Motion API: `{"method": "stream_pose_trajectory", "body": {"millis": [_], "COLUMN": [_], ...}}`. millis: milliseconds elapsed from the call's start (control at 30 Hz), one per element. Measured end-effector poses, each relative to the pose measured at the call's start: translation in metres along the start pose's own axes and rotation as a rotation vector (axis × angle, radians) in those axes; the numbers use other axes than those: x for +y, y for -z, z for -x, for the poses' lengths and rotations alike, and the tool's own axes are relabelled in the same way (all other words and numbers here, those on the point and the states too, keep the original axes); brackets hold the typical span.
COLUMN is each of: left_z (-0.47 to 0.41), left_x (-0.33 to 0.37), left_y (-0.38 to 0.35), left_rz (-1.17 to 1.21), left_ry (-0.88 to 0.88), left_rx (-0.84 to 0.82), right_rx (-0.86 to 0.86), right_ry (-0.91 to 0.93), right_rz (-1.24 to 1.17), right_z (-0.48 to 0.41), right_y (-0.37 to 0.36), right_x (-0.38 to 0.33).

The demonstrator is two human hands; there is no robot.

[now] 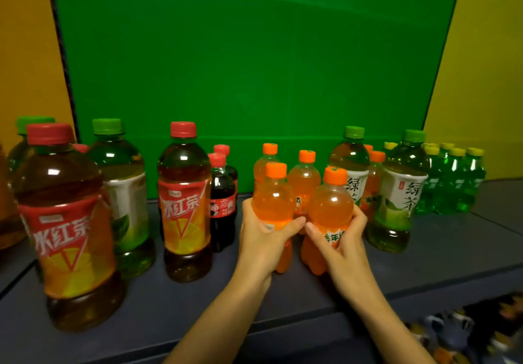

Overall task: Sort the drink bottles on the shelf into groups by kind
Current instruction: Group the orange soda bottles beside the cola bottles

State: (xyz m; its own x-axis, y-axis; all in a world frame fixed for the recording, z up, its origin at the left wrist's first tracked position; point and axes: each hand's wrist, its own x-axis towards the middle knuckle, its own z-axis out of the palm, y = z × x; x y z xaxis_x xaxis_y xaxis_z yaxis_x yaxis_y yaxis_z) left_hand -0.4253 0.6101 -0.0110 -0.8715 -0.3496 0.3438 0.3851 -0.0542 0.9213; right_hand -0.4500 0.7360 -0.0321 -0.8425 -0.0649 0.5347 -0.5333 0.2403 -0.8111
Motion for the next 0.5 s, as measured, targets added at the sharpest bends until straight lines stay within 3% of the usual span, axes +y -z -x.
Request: {"method": "stream_pose_trajectory", "body": {"millis": [300, 500], "left_z": [-0.015, -0.026], "left_x": [-0.014, -0.013], "left_y": [-0.009, -0.008], "left_rz": [-0.302, -0.484], "left_ry": [-0.062, -0.044], "left_rx": [0.126, 0.178], "right_rx": [-0.034, -0.099], "right_ry": [0.162, 0.201], "right_rz": [0.324, 0.378], "right_z": [-0.003, -0.005], "right_y": [0.002, 0.005], "right_x": [0.005, 0.006]}}
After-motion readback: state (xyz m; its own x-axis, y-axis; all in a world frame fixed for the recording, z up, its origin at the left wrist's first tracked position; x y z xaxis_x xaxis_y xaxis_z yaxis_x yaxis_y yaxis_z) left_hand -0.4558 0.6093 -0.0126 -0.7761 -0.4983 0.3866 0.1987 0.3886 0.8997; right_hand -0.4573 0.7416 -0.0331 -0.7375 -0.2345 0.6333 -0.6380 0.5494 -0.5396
